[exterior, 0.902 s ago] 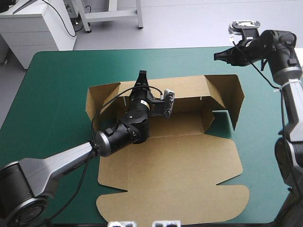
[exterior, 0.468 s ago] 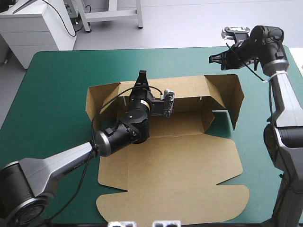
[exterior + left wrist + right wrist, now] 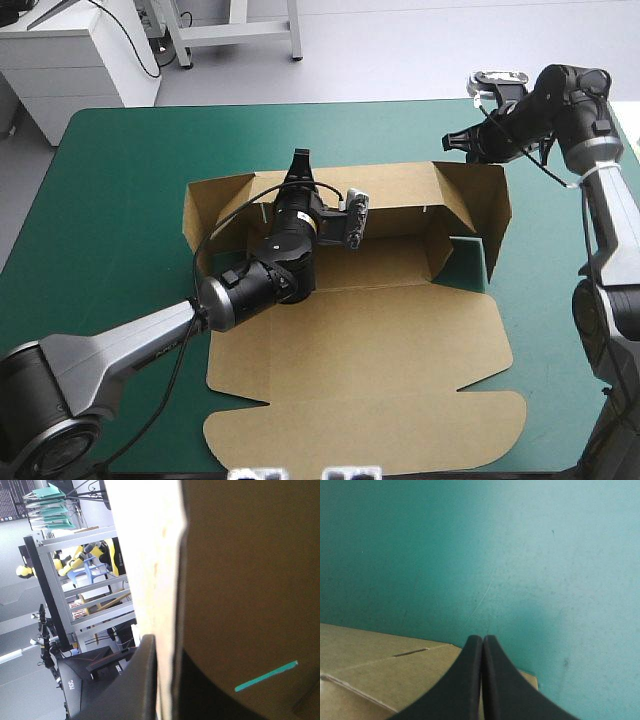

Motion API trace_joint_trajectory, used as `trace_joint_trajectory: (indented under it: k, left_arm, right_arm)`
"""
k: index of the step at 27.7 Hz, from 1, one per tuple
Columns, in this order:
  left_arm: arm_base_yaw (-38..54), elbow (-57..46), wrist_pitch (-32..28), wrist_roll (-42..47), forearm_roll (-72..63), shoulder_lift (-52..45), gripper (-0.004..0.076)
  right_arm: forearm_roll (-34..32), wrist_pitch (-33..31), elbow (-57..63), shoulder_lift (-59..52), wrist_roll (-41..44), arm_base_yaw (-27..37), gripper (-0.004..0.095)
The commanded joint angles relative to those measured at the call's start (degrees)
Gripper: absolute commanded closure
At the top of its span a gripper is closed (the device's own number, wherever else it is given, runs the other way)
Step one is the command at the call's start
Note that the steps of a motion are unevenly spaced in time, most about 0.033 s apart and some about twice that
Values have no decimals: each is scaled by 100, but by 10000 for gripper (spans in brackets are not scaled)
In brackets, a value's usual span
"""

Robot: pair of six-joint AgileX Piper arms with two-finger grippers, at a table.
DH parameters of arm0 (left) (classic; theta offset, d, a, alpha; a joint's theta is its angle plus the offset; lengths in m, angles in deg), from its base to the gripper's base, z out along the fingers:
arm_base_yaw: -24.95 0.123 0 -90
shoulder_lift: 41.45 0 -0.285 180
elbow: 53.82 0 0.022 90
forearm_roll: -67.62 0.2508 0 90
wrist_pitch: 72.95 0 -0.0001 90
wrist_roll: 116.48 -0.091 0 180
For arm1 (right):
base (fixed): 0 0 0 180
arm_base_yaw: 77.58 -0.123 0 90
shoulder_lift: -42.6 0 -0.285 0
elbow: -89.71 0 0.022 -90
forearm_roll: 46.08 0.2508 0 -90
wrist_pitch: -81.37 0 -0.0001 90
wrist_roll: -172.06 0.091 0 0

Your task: Fold the box

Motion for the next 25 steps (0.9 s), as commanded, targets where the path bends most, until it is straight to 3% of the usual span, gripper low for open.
trace_joint_trajectory:
  k: [1, 20, 25]
  left_arm:
    - [-54, 85, 131, -22, -48, -185, 732]
    - [-54, 85, 131, -22, -42, -185, 732]
    - [-54, 85, 131, -22, -42, -185, 732]
  right_arm:
    - [95, -44, 210, -610, -222, 37, 928]
    - [201, 76, 2309, -2164, -686, 37, 928]
    - [937, 590, 3125, -2616, -1397, 37, 928]
